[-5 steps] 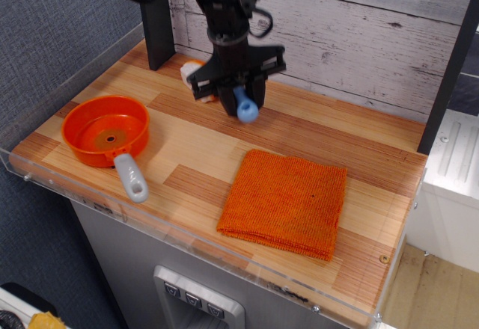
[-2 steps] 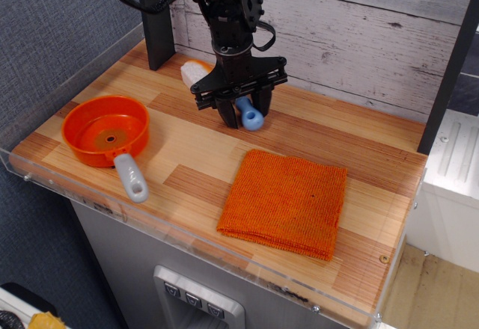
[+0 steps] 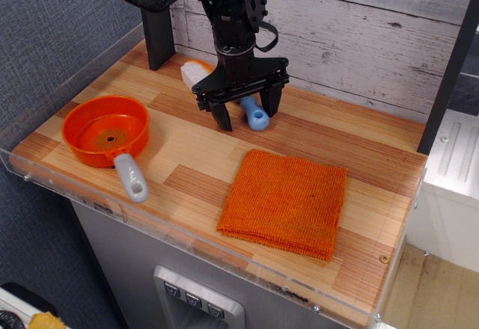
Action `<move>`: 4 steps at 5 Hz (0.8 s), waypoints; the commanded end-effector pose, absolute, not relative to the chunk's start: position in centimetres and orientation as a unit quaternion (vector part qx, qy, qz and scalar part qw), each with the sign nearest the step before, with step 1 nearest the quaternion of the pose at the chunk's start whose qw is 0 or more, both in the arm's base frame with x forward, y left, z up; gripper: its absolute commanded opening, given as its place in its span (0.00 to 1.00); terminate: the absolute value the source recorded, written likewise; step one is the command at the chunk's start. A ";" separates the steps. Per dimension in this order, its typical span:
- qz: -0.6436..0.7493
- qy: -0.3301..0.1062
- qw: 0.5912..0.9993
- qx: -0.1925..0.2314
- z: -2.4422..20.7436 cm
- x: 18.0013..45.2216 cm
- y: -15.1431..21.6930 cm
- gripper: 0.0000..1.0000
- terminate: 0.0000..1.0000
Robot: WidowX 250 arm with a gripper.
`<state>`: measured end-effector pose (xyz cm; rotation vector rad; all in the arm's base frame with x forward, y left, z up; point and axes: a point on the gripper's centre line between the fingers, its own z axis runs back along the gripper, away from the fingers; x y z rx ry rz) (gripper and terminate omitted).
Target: Pick up the ice cream scoop with the blue handle resting on the orange board and place it on the countertop to the right of the piece of cheese.
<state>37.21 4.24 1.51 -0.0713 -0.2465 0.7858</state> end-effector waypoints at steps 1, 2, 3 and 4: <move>0.373 -0.191 0.907 -0.046 7.0 37.0 3.9 1.00 0.00; 0.352 -0.248 0.901 -0.054 11.0 36.8 2.3 1.00 0.00; 0.339 -0.290 0.892 -0.071 14.5 36.2 0.9 1.00 0.00; 0.331 -0.292 0.895 -0.071 15.1 35.8 0.5 1.00 0.00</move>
